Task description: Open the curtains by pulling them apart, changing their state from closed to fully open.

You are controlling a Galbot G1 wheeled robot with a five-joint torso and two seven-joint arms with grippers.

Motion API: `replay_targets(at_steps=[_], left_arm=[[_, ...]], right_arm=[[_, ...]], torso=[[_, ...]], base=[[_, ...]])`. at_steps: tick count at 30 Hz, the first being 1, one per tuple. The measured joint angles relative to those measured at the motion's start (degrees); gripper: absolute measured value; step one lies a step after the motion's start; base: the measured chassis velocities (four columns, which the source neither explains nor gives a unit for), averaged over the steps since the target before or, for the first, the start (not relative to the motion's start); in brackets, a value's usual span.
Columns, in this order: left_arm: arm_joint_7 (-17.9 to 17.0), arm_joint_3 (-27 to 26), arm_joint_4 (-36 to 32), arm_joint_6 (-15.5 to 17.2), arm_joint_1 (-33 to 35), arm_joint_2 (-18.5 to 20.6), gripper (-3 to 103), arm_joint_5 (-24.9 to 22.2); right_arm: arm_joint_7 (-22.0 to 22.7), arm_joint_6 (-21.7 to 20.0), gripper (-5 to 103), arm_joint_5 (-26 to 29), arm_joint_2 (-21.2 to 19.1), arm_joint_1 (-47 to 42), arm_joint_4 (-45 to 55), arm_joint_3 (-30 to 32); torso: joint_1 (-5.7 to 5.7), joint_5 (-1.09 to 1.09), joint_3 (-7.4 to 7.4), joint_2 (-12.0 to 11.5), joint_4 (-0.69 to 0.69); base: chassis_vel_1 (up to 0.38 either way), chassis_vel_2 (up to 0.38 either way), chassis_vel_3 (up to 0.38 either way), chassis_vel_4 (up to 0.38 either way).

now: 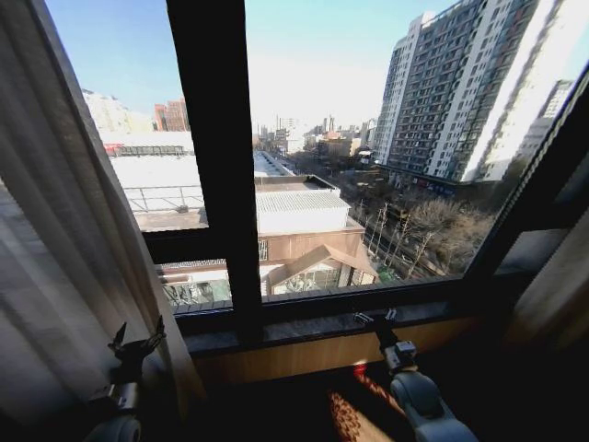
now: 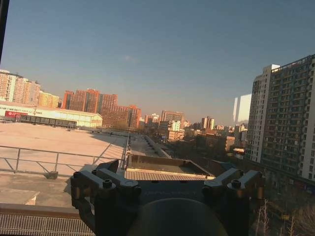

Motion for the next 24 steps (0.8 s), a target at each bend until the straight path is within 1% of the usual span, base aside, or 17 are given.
replay_targets(at_steps=[1, 3, 4, 7, 8, 10, 12, 13, 15, 16, 19, 24], left_arm=[[-0.66, 1.57, 0.28, 2.26, -1.65, 0.11, 100, -0.03], [-1.55, 3.68, 0.68, 5.21, -3.87, 0.26, 100, -0.08], [-1.55, 3.68, 0.68, 5.21, -3.87, 0.26, 100, -0.08], [-3.43, 8.12, 1.53, 11.5, -8.51, 0.53, 100, -0.18], [-3.43, 8.12, 1.53, 11.5, -8.51, 0.53, 100, -0.18], [-4.62, 10.97, 2.07, 15.53, -11.51, 0.7, 100, -0.26], [-5.57, 13.3, 2.49, 18.83, -13.96, 0.85, 100, -0.31], [-5.57, 13.3, 2.49, 18.83, -13.96, 0.85, 100, -0.31], [-6.84, 16.34, 3.03, 23.1, -17.15, 1.04, 100, -0.39], [-7.2, 17.28, 3.18, 24.41, -18.16, 1.1, 100, -0.41], [-7.42, 17.7, 3.29, 25.04, -18.55, 1.13, 100, -0.43], [-7.47, 17.82, 3.42, 25.06, -18.65, 1.19, 100, -0.42]], right_arm=[[0.0, 0.0, 100, 0.0, 0.0, 0.0, 0.0, 0.0], [0.0, 0.0, 100, 0.0, 0.0, 0.0, 0.0, 0.0], [0.0, 0.0, 100, 0.0, 0.0, 0.0, 0.0, 0.0], [0.0, 0.0, 100, 0.0, 0.0, 0.0, 0.0, 0.0], [0.0, 0.0, 100, 0.0, 0.0, 0.0, 0.0, 0.0], [0.0, 0.0, 100, 0.0, 0.0, 0.0, 0.0, 0.0], [0.0, 0.0, 100, 0.0, 0.0, 0.0, 0.0, 0.0], [0.0, 0.0, 100, 0.0, 0.0, 0.0, 0.0, 0.0], [0.0, 0.0, 100, 0.0, 0.0, 0.0, 0.0, -0.01], [0.0, 0.0, 100, 0.0, 0.0, 0.0, 0.0, 0.0], [0.0, 0.0, 100, 0.0, 0.0, 0.0, 0.0, 0.0], [0.0, 0.0, 100, 0.0, 0.0, 0.0, 0.0, 0.0]], torso=[[0.0, 0.0, 0.0, 0.0, 0.01], [0.01, 0.0, 0.0, 0.0, 0.01], [0.01, 0.0, 0.0, 0.0, 0.01], [0.01, 0.0, 0.0, 0.0, 0.01], [0.01, 0.0, 0.0, 0.0, 0.01], [0.01, 0.01, 0.0, 0.0, 0.0], [0.01, 0.01, 0.0, 0.0, 0.0], [0.01, 0.01, 0.0, 0.0, 0.0], [0.01, 0.01, 0.0, 0.0, 0.0], [0.01, 0.0, 0.0, 0.0, -0.02], [0.01, 0.01, 0.0, 0.0, 0.01], [0.0, 0.0, 0.0, 0.0, 0.02]], base=[[0.0, 0.0, 0.0, 0.0], [0.0, 0.0, 0.0, 0.0], [0.0, 0.0, 0.0, 0.0], [0.0, 0.0, 0.0, 0.0], [0.0, 0.0, 0.0, 0.0], [0.0, 0.0, 0.0, 0.0], [0.0, 0.0, 0.0, 0.0], [0.0, 0.0, 0.0, 0.0], [0.0, 0.0, 0.0, 0.0], [0.0, 0.0, 0.0, 0.0], [0.0, 0.0, 0.0, 0.0], [0.0, 0.0, 0.0, 0.0]])
